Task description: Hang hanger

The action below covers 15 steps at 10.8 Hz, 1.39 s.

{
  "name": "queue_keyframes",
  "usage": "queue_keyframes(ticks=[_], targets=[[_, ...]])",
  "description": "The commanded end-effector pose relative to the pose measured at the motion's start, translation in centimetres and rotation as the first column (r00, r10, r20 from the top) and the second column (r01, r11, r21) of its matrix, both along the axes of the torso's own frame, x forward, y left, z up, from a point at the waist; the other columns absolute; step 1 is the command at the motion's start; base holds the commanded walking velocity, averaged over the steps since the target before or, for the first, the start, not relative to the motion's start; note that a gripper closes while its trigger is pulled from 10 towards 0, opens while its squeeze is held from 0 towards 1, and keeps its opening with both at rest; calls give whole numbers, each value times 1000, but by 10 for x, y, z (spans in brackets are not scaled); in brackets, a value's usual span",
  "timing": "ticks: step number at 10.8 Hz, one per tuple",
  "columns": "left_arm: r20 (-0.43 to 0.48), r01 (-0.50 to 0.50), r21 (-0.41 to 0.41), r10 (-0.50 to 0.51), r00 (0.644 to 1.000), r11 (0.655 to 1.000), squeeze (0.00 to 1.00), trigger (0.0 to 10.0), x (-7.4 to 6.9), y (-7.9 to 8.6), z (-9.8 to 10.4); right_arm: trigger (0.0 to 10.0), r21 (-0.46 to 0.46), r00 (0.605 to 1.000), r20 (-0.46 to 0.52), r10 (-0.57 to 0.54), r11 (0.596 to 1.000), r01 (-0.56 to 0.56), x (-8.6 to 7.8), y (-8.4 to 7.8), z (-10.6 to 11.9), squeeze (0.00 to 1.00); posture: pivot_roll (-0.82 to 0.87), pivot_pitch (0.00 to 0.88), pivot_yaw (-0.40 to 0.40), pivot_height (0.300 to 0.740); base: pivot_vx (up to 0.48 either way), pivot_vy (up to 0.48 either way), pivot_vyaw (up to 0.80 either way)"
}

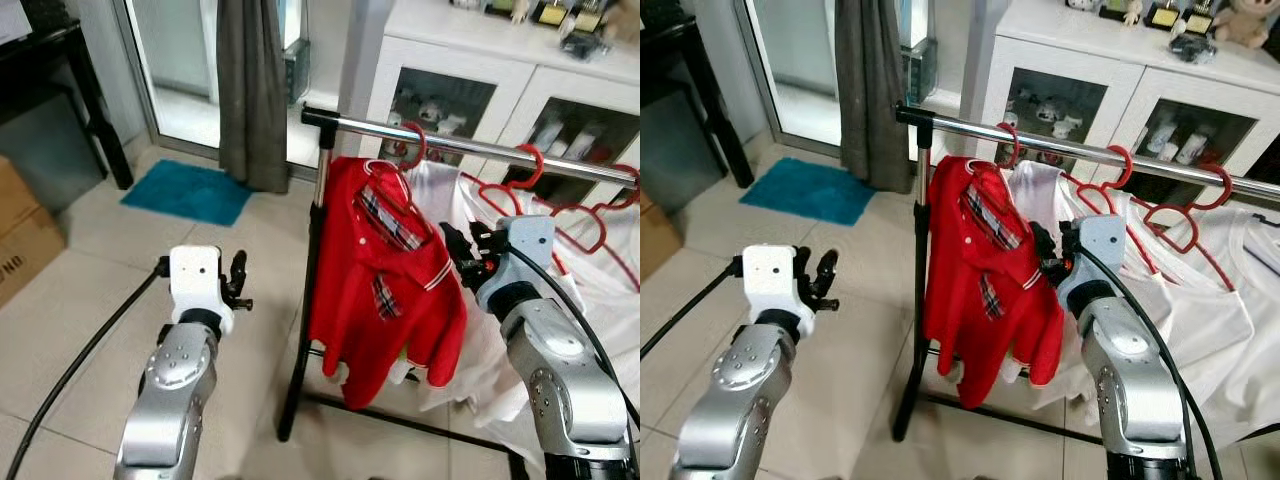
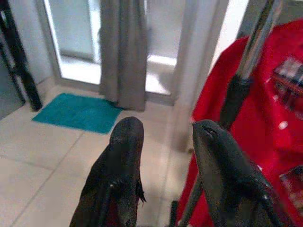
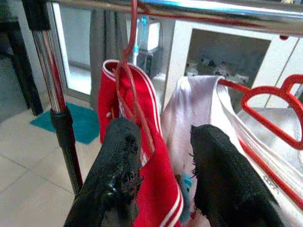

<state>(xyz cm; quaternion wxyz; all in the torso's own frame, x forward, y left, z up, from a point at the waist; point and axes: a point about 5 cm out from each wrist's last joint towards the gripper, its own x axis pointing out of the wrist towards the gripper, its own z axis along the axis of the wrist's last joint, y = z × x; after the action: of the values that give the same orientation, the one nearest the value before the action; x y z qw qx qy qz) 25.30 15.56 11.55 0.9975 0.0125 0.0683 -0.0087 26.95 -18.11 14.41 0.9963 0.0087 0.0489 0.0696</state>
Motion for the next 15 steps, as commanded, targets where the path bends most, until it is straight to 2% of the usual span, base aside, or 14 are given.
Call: queue_keyframes(ticks=[1, 2, 3, 4, 5, 7, 8, 11, 12, 13, 15], targets=[[-8, 1, 12, -1, 1000, 1000, 0, 10000, -2, -2, 2, 10000, 8, 1000, -10, -17, 1000, 17, -2, -4, 0, 0, -6, 0, -89, 740, 0, 0, 0], [-20, 56, 25, -55, 998, 998, 1000, 10000, 0, -6, 2, 10000, 51, 1000, 19, -7, 999, 6, -2, -1, 5, 1000, -10, 0, -67, 740, 0, 0, 0], [-31, 103, -1, -103, 994, 995, 1000, 10000, 3, -11, 2, 10000, 56, 998, 62, 6, 998, -9, -1, 2, 13, 1000, -15, 0, -53, 740, 0, 0, 0], [-26, 181, 7, -180, 983, 984, 1000, 10000, 10, -21, 8, 10000, 77, 989, 124, 85, 993, -95, -2, 14, 23, 1000, -22, 0, -51, 740, 0, 0, 0], [22, 155, -22, -155, 988, 988, 1000, 10000, 14, -20, 13, 10000, 78, 981, 143, 132, 986, -144, -7, 21, 21, 1000, -25, 0, -13, 740, 0, 0, 0], [24, 140, -9, -140, 990, 990, 1000, 10000, 12, -21, 9, 10000, -25, 982, 111, 155, 988, -153, -7, 26, 12, 1000, -53, 0, -9, 740, 0, 0, 0], [68, 143, -71, -139, 988, 987, 1000, 10000, 16, -26, 18, 10000, -44, 973, 136, 188, 982, -184, -3, 34, 19, 1000, -53, 0, 3, 740, 0, -281, 0], [69, 138, -78, -133, 989, 987, 1000, 10000, 17, -27, 18, 10000, -65, 972, 136, 191, 981, -184, -2, 35, 18, 1000, -52, 0, 3, 740, 0, -281, 0], [63, 156, -77, -151, 986, 985, 1000, 10000, 16, -31, 14, 10000, -49, 980, 132, 150, 988, -145, 0, 33, 13, 1000, -41, 0, -9, 740, 0, -416, 0], [70, 193, -70, -188, 980, 979, 1000, 10000, 16, -33, 19, 10000, 34, 983, 145, 111, 993, -117, 9, 37, 19, 1000, -32, 0, -10, 740, 0, -480, 544], [46, 152, -45, -150, 988, 987, 1000, 10000, 15, -26, 13, 10000, -35, 985, 124, 124, 992, -121, 9, 43, 13, 1000, -25, 0, -31, 740, 0, -480, 275]])
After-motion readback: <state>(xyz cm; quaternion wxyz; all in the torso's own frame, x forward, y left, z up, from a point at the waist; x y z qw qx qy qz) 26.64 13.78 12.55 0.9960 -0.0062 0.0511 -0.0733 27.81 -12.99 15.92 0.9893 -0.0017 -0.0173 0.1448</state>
